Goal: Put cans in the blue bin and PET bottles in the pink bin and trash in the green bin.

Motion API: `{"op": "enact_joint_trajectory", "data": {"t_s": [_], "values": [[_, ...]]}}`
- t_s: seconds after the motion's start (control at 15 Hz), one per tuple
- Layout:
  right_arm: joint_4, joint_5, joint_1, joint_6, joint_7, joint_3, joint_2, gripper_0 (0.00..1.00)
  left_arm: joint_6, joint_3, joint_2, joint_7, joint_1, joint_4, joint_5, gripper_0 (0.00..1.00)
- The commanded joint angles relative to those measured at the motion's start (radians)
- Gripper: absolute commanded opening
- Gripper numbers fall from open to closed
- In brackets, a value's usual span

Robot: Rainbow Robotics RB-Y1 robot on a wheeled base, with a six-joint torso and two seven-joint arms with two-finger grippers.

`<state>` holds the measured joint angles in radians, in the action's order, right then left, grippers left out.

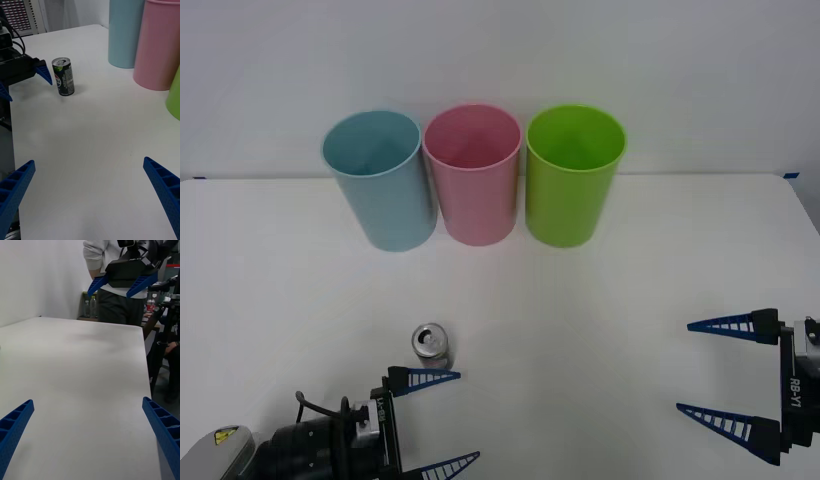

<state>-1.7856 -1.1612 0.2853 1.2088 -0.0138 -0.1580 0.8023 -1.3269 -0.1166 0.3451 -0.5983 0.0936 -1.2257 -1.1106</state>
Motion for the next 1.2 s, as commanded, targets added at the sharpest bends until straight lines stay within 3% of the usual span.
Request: {"op": "enact_joint_trajectory", "data": {"t_s": [0.07, 1.2], "values": [[0.0, 0.0, 0.0, 0.0, 0.0, 0.0, 0.0, 1.0, 0.005, -0.02, 0.031, 0.005, -0.003, 0.002, 0.044, 1.0], [0.0, 0.0, 0.0, 0.0, 0.0, 0.0, 0.0, 1.0, 0.006, -0.02, 0.031, 0.008, -0.005, 0.002, 0.046, 1.0]]}}
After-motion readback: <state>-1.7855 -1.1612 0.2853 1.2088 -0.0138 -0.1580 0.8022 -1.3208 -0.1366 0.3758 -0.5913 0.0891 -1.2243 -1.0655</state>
